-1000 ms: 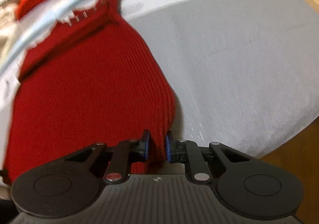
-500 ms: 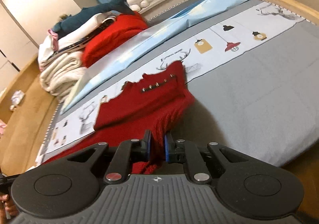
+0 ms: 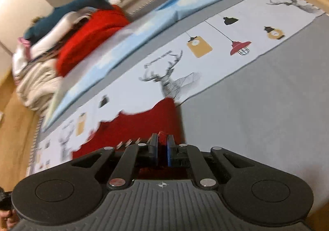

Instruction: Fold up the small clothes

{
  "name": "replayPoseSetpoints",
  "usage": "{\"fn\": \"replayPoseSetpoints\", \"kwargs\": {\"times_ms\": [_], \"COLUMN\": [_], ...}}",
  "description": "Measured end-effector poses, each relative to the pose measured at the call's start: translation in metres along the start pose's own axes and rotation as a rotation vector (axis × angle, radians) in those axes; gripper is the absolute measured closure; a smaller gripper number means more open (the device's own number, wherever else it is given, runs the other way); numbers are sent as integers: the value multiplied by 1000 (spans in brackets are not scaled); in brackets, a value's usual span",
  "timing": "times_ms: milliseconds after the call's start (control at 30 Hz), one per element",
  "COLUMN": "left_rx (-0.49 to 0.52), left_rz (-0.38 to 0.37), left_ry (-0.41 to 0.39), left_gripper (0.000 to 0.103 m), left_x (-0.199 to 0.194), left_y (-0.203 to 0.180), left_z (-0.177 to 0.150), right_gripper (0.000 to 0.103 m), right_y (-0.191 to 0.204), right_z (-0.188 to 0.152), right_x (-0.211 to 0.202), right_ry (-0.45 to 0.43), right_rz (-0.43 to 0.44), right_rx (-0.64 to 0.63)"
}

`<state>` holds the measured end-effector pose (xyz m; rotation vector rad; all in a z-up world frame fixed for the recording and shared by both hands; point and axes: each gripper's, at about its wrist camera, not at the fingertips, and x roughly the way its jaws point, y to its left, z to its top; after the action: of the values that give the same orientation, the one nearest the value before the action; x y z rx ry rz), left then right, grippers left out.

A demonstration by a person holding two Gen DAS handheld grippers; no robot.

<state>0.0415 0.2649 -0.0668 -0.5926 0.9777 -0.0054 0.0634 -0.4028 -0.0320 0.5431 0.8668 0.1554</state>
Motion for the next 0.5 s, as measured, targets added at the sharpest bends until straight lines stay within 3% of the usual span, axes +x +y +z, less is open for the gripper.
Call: {"fn": "replayPoseSetpoints", "kwargs": {"times_ms": [67,133,167,200,300,400,500], "left_rx": [-45,-99,-97,-75,-15,19,24], "left_rz": [21,30,26,27,58,76,85], "left_ry": [25,61,64,74,157,201,207], "left_gripper": [69,63,58,51,49,49,49], "left_x": [16,22,24,29,53,69,78], "left_y": [12,21,22,22,19,17,16], "left_z": [0,0,-1,-3,-10,-14,-13], "right_gripper": [86,80,75,74,58,57,57], "right_y": [-8,-23,-29,-32,-32,-27,-35], "right_z": [1,-12,-19,-22,-28,-36,-45], "right_x": [27,40,47,59,71,89,103], "right_ry": [-30,-81,-56,34,44,109,178], "right_rz": [-93,-79,-89,-161,-105,-166,-169], "right_rx": [51,116,120,152,135,31,74]}}
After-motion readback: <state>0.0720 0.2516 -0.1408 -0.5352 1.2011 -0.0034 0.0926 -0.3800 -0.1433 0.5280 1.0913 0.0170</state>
